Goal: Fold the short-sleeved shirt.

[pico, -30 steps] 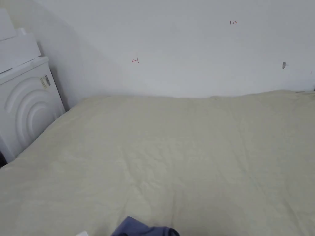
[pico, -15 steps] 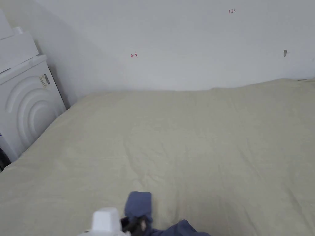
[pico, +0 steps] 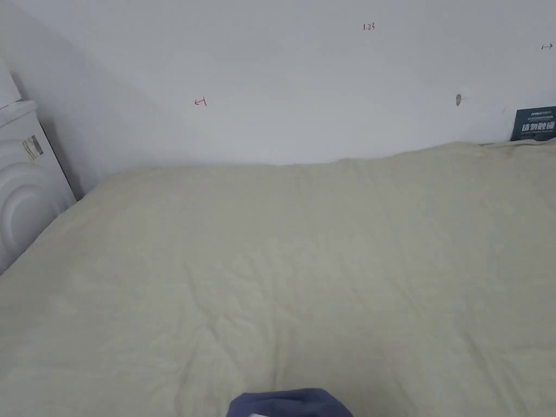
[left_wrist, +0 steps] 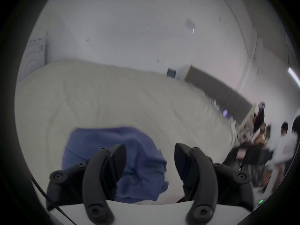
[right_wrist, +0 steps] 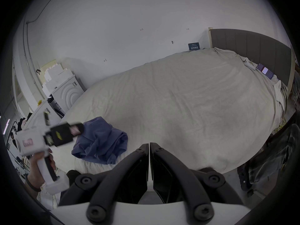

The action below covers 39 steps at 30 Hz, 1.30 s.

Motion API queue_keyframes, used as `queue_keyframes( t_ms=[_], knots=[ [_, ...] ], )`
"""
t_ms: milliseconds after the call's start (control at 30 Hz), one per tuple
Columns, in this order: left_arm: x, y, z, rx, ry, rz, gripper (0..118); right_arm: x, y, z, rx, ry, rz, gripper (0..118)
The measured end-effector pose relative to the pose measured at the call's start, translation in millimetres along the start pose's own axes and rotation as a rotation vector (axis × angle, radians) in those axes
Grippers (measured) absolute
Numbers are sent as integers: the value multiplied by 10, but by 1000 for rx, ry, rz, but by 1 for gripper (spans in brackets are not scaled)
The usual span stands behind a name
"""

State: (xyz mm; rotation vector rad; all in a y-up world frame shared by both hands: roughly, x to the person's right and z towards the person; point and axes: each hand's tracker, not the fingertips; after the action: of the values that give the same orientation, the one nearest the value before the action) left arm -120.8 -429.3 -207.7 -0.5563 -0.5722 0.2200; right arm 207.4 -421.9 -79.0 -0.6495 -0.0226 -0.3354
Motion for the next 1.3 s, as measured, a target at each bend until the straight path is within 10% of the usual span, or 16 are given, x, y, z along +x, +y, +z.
queue_keyframes(
  t_ms=[67, 167, 333, 567, 1033, 1200, 1300],
  knots=[
    [-138, 149, 80, 19, 41, 125, 68, 9, -12, -25, 0, 6, -9, 1],
    [-412, 49, -143, -22, -3, 273, 18, 7, -26, -36, -2, 14, -25, 1],
    [-470, -311, -790, -221, -82, 420, 16, -12, -47, -28, -16, 10, -15, 1],
    [-240, -517, -1082, -282, -16, 132, 7, -43, -66, -80, -36, 5, -14, 1],
    [-322, 2, -28, -61, -38, 207, 8, -859, 210, -901, -88, 360, 21, 1],
    [-914, 148, 351, -66, 69, 260, 10, -1057, 207, -1615, -167, 506, -103, 1],
    [-1242, 100, 390, -74, 83, 324, 54, -901, 63, -2033, -244, 394, -159, 1]
  ],
)
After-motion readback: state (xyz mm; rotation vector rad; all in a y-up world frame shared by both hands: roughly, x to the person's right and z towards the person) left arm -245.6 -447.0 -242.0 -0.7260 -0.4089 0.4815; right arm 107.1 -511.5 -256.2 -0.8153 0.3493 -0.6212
